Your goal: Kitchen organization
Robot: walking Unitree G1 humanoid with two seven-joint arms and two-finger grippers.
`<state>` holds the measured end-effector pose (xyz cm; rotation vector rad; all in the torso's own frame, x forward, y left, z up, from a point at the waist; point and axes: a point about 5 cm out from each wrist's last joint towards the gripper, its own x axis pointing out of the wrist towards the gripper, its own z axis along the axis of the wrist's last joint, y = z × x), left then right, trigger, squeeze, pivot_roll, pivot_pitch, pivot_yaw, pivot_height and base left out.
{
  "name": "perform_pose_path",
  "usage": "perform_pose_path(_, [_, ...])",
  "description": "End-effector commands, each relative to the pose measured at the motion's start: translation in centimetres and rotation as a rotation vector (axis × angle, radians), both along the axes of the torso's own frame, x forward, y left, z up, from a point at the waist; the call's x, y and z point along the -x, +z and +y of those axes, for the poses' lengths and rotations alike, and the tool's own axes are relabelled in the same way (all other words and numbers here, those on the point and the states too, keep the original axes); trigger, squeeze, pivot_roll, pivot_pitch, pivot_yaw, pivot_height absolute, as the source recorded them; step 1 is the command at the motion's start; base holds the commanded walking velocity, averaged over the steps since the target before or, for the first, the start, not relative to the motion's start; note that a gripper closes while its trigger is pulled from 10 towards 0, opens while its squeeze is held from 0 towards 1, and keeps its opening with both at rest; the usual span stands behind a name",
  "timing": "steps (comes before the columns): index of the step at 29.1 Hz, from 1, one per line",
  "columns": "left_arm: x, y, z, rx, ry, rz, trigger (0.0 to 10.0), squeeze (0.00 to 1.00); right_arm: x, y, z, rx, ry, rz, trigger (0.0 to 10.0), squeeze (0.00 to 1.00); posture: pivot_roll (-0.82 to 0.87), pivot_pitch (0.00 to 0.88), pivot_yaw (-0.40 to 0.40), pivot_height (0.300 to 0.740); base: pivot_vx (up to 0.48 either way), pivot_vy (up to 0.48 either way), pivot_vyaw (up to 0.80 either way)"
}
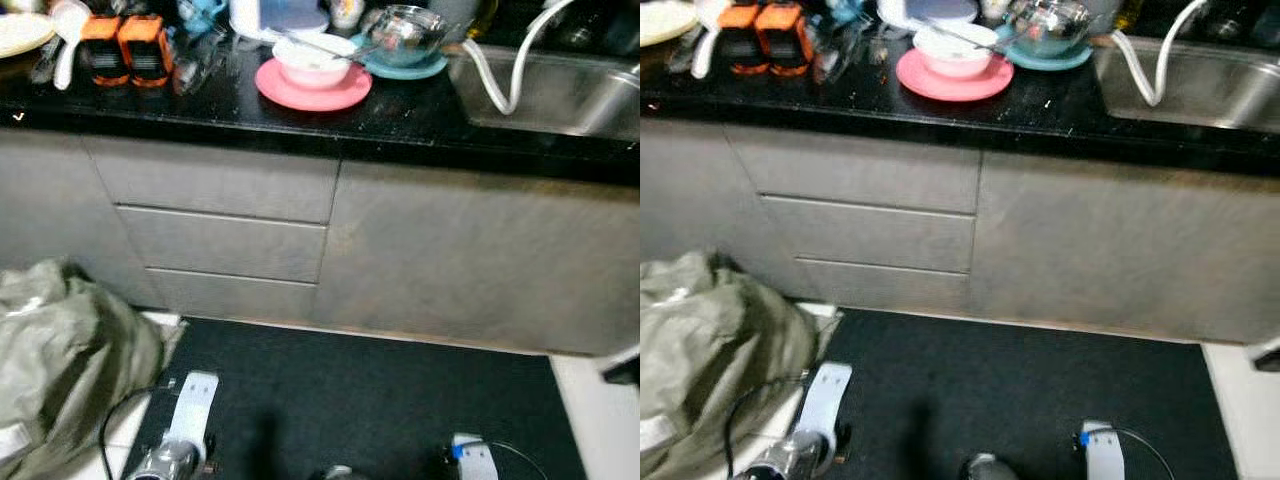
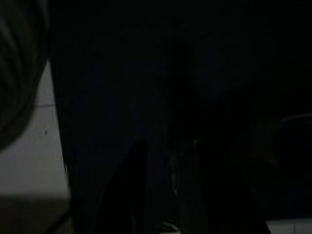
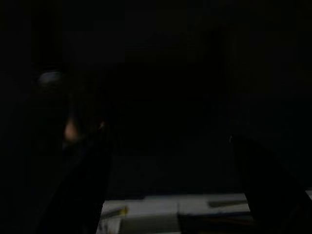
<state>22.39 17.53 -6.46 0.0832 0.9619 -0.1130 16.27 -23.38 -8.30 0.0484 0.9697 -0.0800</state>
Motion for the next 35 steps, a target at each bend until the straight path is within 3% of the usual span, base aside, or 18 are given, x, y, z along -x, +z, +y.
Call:
perform_pose_path(1, [1.15, -0.65, 0.44, -0.013, -0.002, 0.047, 10.0, 0.00, 1.22, -0.64, 0.48, -0.013, -0.001, 0.039, 10.0, 0.00, 0.01, 0.160, -0.039, 0.740, 0.371, 0.000, -0.80])
perform_pose_path(35, [0.95, -0.55, 0.34, -0.008, -0.009, 0.043, 10.0, 0.00, 0.92, -0.49, 0.46, -0.016, 0.022, 0.031, 10.0, 0.00, 0.01, 0.165, -0.043, 0.740, 0.370, 0.000, -0.03])
